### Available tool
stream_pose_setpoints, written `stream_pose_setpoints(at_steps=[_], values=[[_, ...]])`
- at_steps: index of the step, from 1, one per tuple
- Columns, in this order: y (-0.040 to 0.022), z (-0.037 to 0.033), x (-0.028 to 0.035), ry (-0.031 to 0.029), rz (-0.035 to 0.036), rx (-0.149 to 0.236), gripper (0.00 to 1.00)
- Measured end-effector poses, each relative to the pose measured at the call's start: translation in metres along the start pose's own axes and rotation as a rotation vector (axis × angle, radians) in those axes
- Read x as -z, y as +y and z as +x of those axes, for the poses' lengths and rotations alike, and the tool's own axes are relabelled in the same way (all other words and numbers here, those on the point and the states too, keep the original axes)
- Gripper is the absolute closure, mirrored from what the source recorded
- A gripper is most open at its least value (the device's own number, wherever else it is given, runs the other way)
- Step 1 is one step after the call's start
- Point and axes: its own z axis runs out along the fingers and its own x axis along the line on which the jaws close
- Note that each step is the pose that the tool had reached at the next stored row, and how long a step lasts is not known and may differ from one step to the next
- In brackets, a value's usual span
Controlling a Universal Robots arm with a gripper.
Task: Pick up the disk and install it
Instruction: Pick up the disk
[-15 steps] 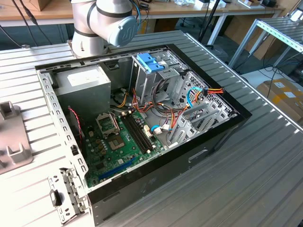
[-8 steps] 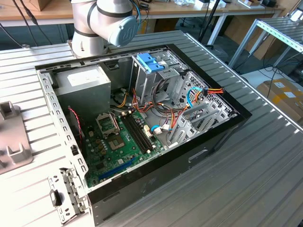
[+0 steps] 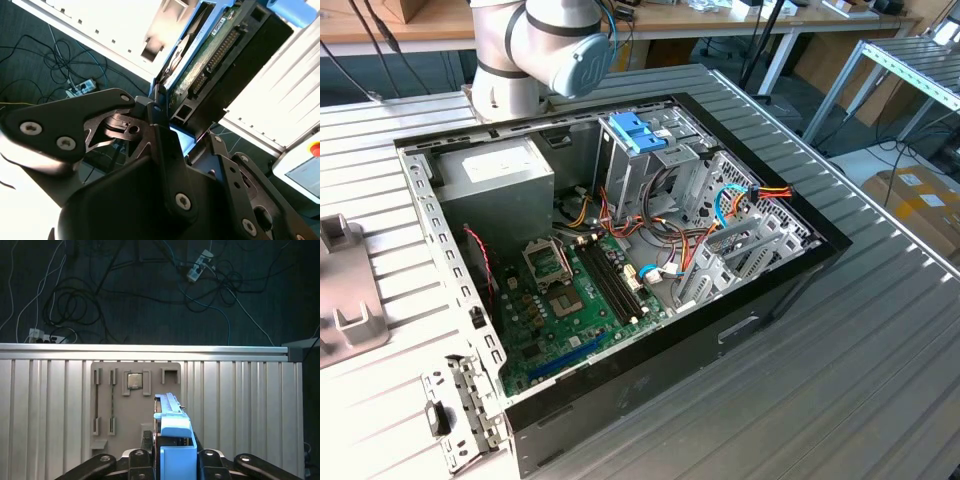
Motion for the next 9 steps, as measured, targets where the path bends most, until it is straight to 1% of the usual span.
stream_pose_setpoints(at_steps=[4,9], values=[[-0.0042,0.0012,0.0003,0.0000,0.0000,0.000,0.63],[-0.0116,0.0029,0.0007,0.0000,-0.0002,0.000,0.63]])
